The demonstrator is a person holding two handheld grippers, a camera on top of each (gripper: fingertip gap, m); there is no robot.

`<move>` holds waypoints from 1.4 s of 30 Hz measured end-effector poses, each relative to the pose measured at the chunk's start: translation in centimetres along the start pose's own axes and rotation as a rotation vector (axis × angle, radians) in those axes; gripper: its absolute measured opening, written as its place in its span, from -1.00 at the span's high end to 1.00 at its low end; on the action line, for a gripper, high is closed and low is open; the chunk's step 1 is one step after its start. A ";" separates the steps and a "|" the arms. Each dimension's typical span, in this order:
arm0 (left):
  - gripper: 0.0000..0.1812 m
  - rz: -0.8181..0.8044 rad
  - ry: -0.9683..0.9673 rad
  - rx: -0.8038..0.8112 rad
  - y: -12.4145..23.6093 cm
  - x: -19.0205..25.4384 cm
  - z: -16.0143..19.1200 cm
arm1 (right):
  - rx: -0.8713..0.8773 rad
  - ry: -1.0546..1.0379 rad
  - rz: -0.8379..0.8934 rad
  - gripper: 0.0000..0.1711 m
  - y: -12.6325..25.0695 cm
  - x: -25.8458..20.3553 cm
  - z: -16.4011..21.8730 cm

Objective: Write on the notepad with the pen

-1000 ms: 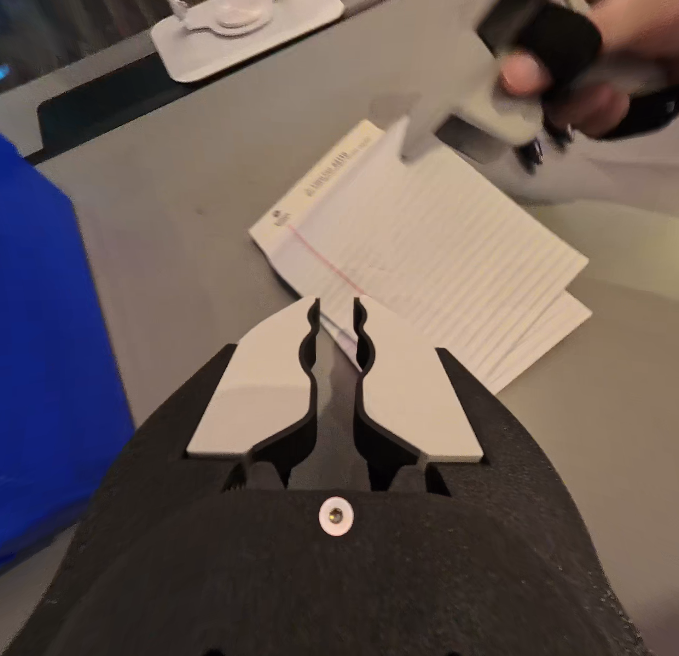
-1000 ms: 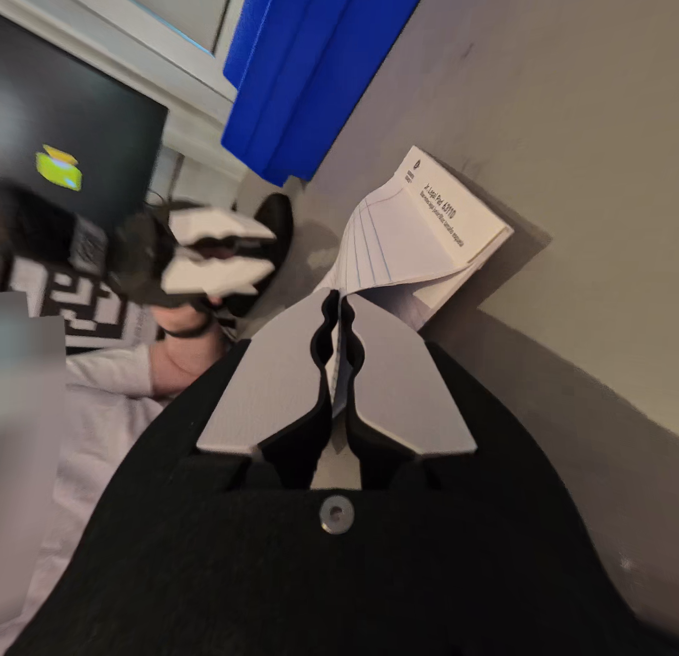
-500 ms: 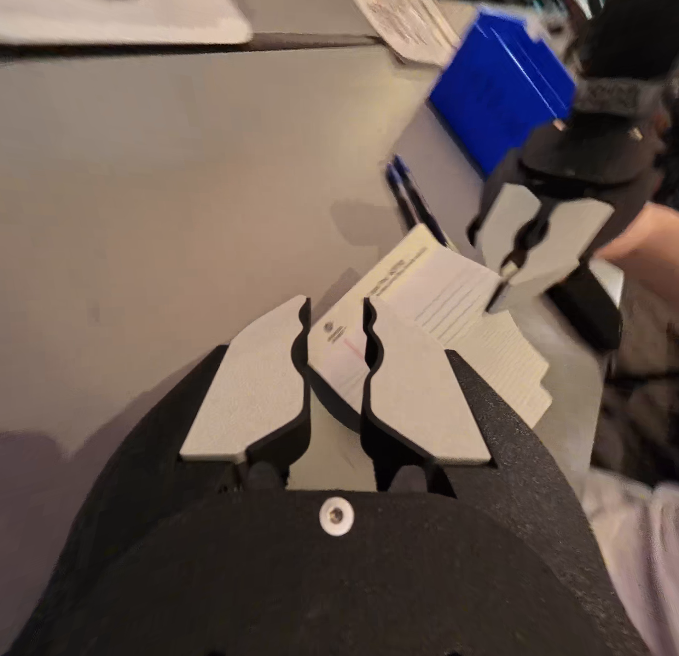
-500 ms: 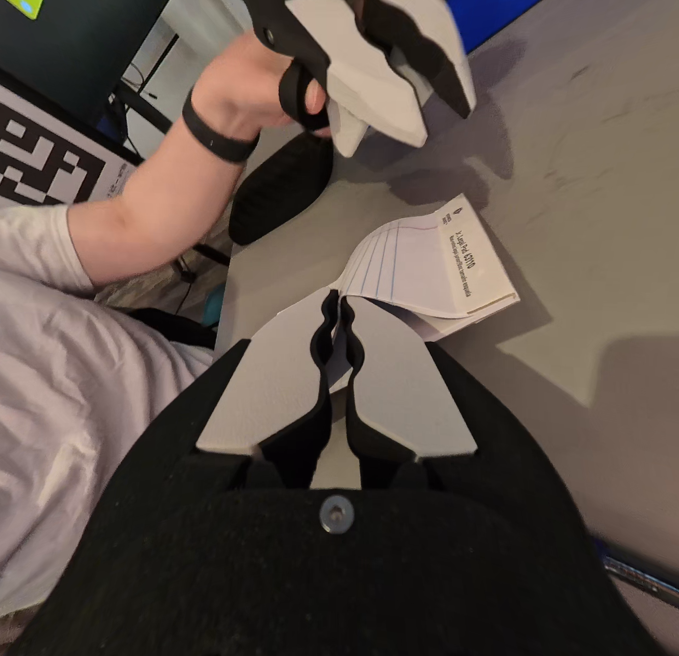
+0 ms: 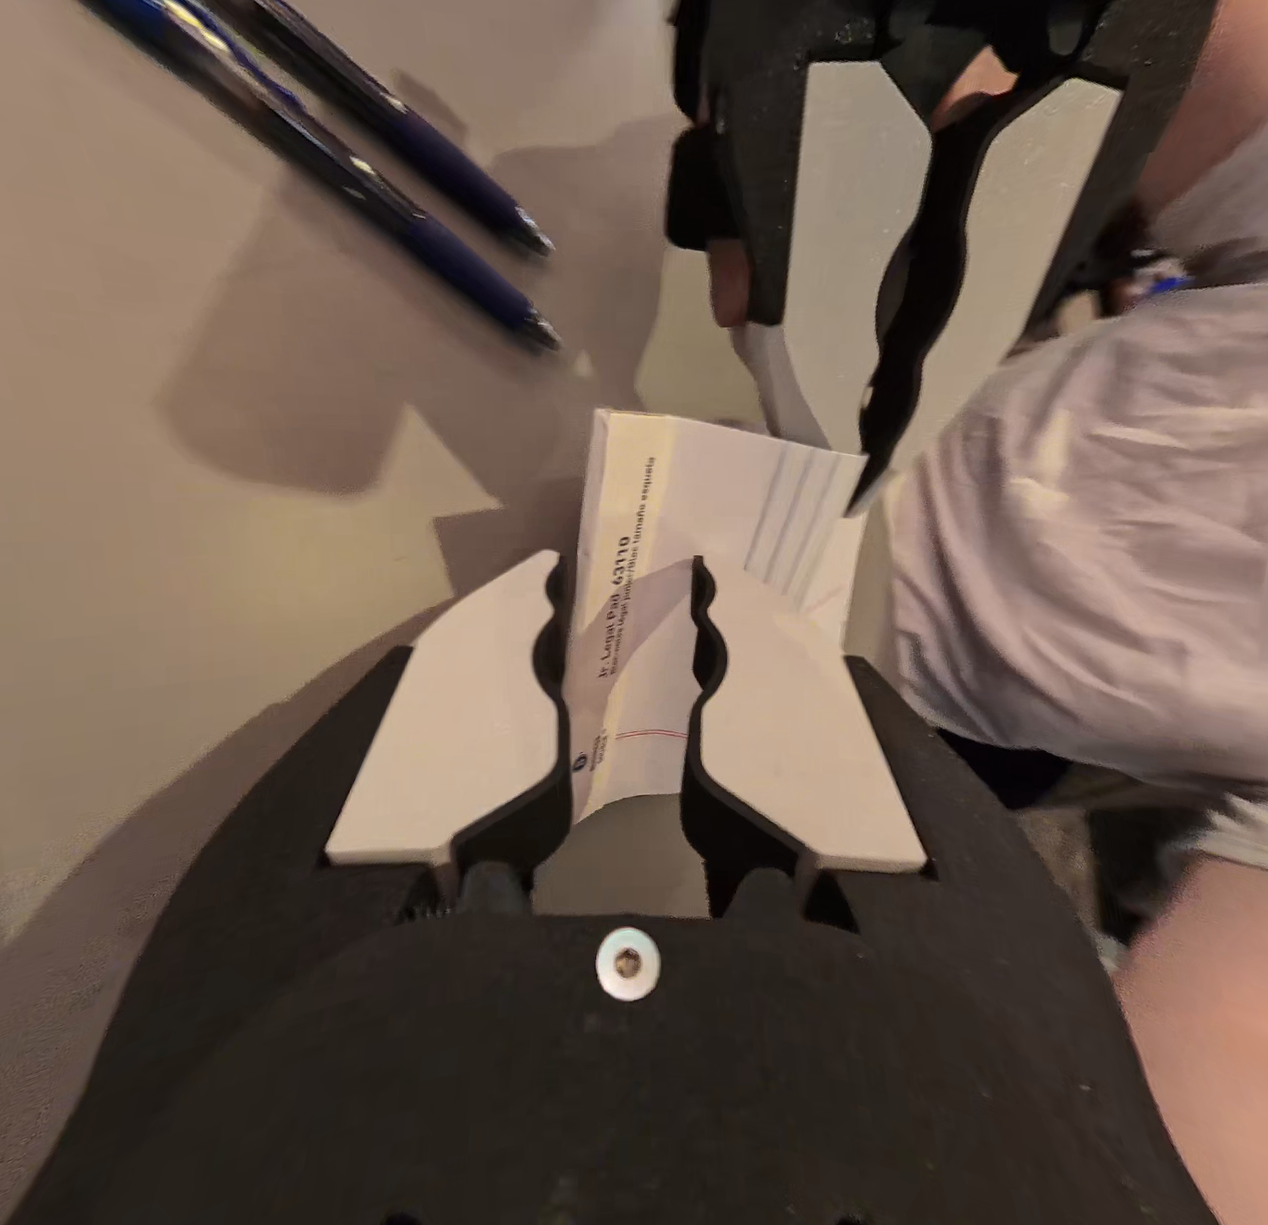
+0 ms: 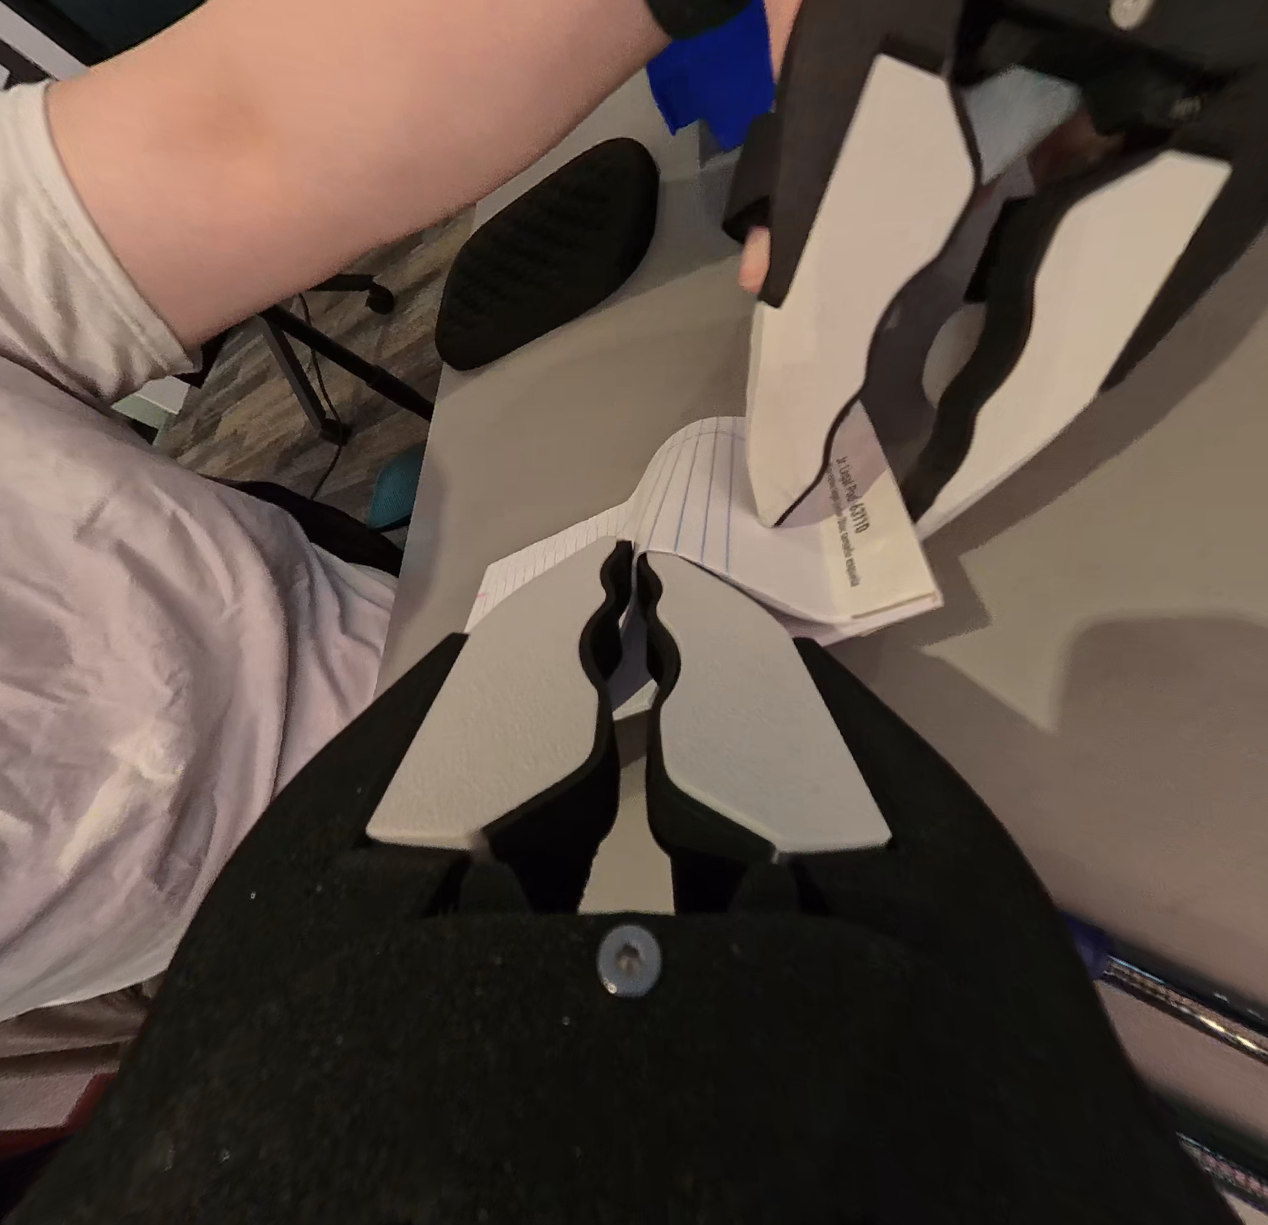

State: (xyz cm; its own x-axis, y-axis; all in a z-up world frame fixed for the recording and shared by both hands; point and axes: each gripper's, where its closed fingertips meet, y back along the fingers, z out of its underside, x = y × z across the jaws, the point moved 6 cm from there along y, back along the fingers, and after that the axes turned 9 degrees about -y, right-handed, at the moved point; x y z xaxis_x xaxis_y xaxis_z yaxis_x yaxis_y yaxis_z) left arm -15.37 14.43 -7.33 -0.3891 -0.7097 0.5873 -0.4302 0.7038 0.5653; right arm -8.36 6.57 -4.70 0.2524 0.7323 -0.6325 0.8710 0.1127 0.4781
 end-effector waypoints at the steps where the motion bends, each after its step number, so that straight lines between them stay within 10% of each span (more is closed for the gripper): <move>1: 0.66 0.042 0.007 -0.014 -0.4 0.0 0.1 | -0.007 -0.002 -0.013 0.99 0.0 -0.1 0.2; 11: 0.89 0.104 -0.041 -0.060 -1.2 0.5 0.8 | -0.029 -0.022 -0.063 0.97 -0.2 -0.5 2.0; 17: 0.90 0.013 -0.075 -0.027 1.0 0.8 0.7 | -0.059 -0.133 -0.065 0.64 0.0 0.2 3.8; 28: 0.90 -0.051 -0.105 -0.088 1.7 2.1 0.3 | 0.253 -0.205 0.119 0.40 2.8 3.5 -0.1; 31: 0.90 -0.051 -0.116 -0.087 1.7 2.4 -0.2 | 0.163 -0.279 0.032 0.43 -0.5 3.6 0.3; 34: 0.89 -0.075 -0.118 -0.112 1.9 2.9 -0.4 | 0.143 -0.299 -0.078 0.93 -2.4 3.0 0.3; 42: 0.68 -0.371 -0.096 0.140 7.2 6.3 0.4 | 0.287 -0.207 -0.112 0.95 -0.4 1.6 -0.3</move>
State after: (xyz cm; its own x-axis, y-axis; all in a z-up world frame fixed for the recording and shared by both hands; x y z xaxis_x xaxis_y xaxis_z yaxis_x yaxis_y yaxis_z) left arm -21.28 14.99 0.22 -0.2577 -0.9191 0.2980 -0.6599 0.3927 0.6405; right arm -8.39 7.90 -5.69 0.2028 0.5713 -0.7953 0.9735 -0.0297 0.2269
